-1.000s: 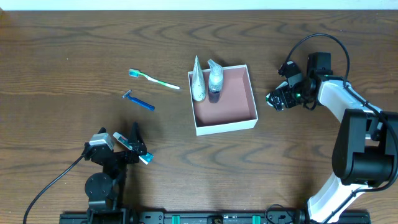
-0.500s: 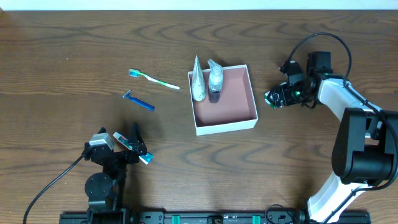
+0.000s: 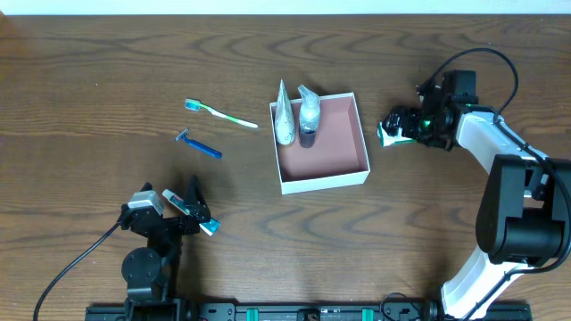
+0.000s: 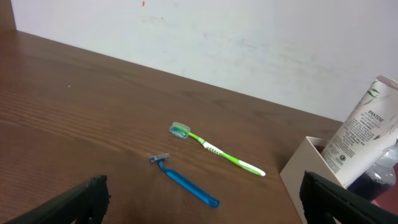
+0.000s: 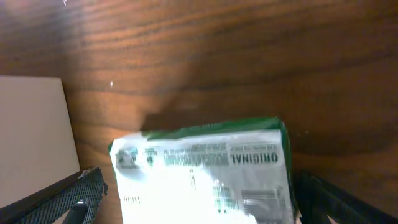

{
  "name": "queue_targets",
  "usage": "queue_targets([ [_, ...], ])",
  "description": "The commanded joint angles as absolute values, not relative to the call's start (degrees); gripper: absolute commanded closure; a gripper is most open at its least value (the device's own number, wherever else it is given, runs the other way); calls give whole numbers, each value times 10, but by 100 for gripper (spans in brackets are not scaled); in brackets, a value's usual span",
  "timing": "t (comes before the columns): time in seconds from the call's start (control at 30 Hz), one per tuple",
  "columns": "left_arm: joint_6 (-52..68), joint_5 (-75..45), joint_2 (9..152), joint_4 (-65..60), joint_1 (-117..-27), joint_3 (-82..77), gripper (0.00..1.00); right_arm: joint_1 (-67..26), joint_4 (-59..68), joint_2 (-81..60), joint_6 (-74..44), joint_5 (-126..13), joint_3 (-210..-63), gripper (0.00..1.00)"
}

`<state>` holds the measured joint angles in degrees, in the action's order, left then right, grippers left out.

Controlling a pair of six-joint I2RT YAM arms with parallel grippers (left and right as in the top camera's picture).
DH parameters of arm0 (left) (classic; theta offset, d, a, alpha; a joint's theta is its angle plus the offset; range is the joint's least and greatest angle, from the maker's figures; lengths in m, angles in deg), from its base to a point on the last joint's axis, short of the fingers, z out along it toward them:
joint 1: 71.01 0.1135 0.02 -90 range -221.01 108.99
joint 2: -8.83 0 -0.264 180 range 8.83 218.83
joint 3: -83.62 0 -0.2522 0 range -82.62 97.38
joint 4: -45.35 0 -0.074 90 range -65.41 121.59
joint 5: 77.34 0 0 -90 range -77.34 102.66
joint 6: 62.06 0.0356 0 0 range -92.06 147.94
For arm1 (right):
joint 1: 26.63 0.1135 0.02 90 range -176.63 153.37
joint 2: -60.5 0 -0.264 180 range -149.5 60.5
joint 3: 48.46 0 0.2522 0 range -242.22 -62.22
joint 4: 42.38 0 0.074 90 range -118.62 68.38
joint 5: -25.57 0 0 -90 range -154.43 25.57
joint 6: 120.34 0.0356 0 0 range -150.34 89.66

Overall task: Pack container
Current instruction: 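Carry the soap box over the white box and lower it inside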

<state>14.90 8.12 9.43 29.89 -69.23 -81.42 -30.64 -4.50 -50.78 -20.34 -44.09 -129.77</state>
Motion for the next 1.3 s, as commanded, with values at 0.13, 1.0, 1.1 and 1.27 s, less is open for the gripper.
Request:
queue_targets([
  [0.13, 158, 71, 91, 279, -692, -824, 2, -303, -70, -532, -352, -429, -1289, 1],
  [1.0, 158, 71, 91, 279, -692, -824, 2, -280, -50, -543, -512, -442, -1289, 1],
  [1.1, 158, 71, 91, 279, -692, -824, 2, -280, -49, -547, -512, -449, -1289, 1],
  [1.27, 158, 71, 91, 279, -692, -824, 2, -280, -48, -570, -511, -449, -1289, 1],
])
